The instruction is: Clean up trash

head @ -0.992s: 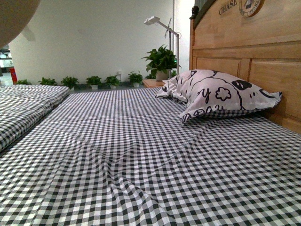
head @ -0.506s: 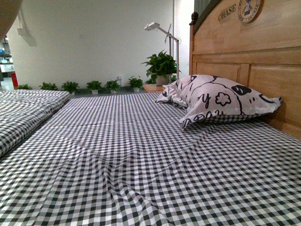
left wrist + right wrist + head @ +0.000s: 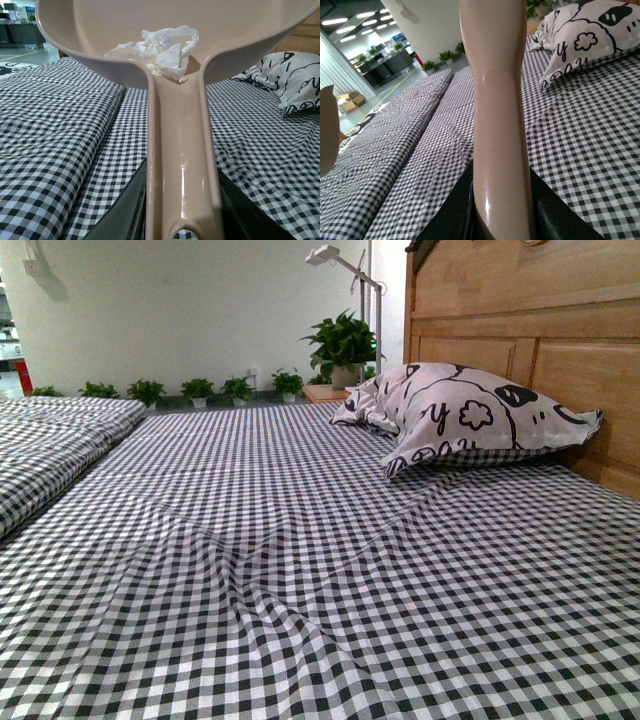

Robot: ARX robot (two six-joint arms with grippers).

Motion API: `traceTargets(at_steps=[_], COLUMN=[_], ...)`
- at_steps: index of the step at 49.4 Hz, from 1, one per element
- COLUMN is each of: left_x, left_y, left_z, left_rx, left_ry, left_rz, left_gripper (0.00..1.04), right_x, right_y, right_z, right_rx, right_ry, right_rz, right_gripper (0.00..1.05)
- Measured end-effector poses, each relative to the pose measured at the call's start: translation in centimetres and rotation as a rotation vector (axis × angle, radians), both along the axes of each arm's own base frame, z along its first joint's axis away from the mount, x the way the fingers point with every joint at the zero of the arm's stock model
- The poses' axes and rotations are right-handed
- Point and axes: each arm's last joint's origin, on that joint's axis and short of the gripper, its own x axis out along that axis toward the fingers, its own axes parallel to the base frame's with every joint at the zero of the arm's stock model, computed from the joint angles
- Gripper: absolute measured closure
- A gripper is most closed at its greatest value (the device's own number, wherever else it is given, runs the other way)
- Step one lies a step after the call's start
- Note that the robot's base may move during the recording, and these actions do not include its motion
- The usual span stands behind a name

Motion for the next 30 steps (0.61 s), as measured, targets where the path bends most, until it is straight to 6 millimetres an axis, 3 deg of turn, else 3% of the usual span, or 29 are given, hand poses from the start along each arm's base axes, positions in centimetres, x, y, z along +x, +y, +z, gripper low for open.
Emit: traceTargets(at_steps=[30], left_x=[0.00], left_y=[0.00], left_z=[-0.01], left_rx=[0.000], left_ry=[0.000], left_rz=[0.000], left_gripper=[0.77], right_x=[0.00], right_y=[0.00], right_z=[0.00], right_rx=[0.000], right_ry=[0.000], right_rz=[0.000], right_gripper=[0.84])
